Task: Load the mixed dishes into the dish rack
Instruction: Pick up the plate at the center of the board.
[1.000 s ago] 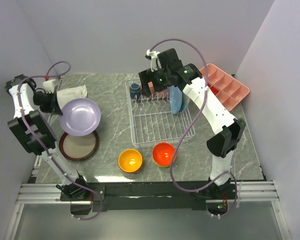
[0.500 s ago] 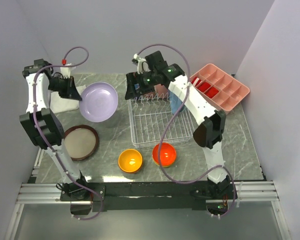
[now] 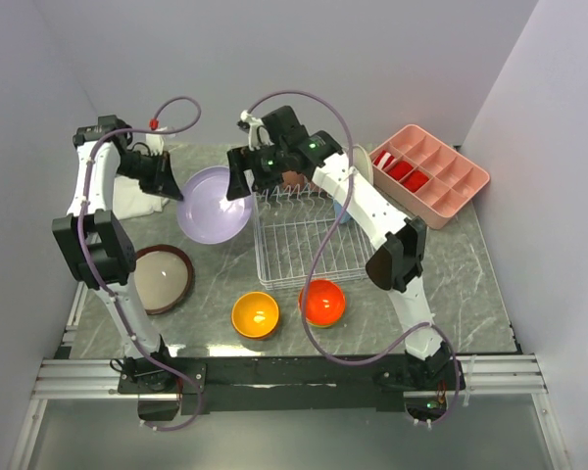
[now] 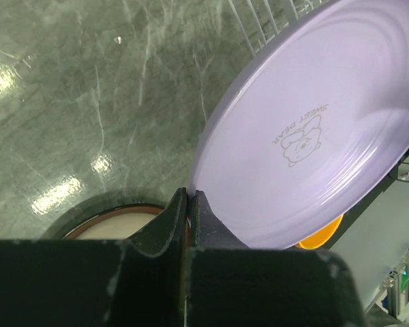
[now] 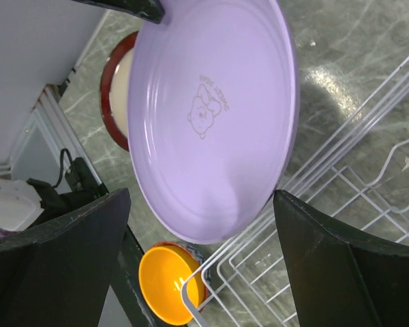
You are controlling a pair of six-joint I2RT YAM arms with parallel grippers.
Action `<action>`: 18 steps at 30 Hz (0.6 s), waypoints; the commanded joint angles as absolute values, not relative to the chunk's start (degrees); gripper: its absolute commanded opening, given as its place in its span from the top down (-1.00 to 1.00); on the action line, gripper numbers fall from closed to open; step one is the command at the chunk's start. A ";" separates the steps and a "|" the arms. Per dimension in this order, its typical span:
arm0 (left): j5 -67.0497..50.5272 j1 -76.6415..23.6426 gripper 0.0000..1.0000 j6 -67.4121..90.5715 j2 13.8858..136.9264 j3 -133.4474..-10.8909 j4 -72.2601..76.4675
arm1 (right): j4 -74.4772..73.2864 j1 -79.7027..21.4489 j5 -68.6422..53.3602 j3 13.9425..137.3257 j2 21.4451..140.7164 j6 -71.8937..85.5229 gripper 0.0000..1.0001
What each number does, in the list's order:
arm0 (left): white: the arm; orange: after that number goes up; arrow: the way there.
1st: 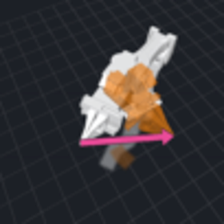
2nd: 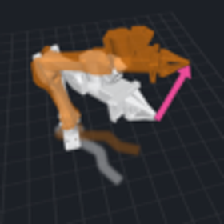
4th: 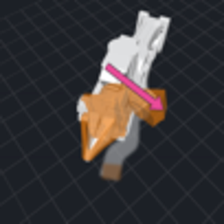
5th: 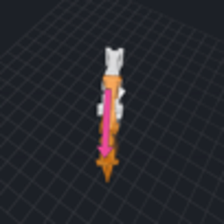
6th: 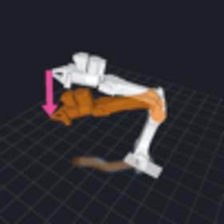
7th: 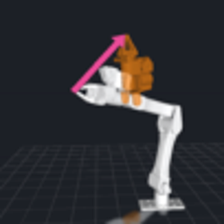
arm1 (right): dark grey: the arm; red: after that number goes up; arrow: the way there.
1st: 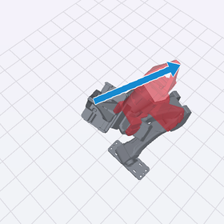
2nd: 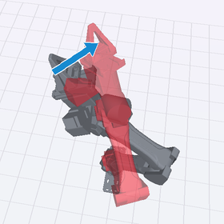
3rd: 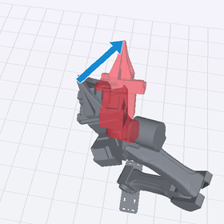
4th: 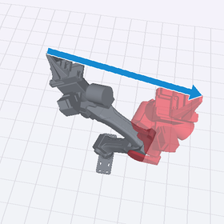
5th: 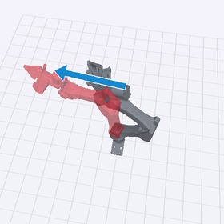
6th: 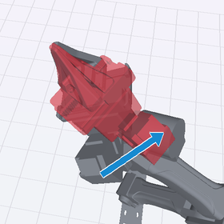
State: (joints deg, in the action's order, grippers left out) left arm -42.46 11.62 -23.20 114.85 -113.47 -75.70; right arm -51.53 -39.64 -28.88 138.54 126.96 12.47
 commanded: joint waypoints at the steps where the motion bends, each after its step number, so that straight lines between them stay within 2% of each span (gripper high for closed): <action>1: -46.14 12.04 0.98 -23.03 110.66 -112.41 -75.85 | -50.01 -40.52 -24.79 140.80 128.50 13.97 -0.83; 6: -46.93 11.95 0.98 -23.03 110.04 -111.45 -75.59 | -50.36 -41.40 -22.76 140.80 129.46 13.80 -0.79; 9: -47.81 11.87 0.98 -22.94 110.04 -111.80 -75.67 | -50.10 -41.75 -21.54 140.98 129.64 14.15 -0.60; 10: -47.99 11.78 0.98 -22.94 110.04 -111.97 -75.76 | -50.01 -41.84 -21.19 141.06 129.81 14.32 -0.38; 11: -48.16 11.78 0.98 -22.94 110.13 -112.06 -75.76 | -49.92 -41.92 -20.92 141.24 129.90 14.41 -0.27; 13: -48.43 11.78 0.98 -23.12 110.21 -112.24 -75.94 | -49.75 -42.19 -19.79 141.59 130.17 14.85 0.27; 16: -50.01 11.60 0.96 -24.34 110.83 -112.59 -77.51 | -50.10 -42.54 -16.27 142.47 130.69 14.33 0.87; 17: -50.18 11.60 0.89 -24.26 110.83 -112.50 -77.61 | -50.45 -42.54 -14.78 143.43 130.69 13.46 1.00; 18: -49.84 11.60 0.47 -23.91 110.74 -112.24 -77.52 | -50.71 -42.71 -13.11 143.79 130.52 12.84 1.00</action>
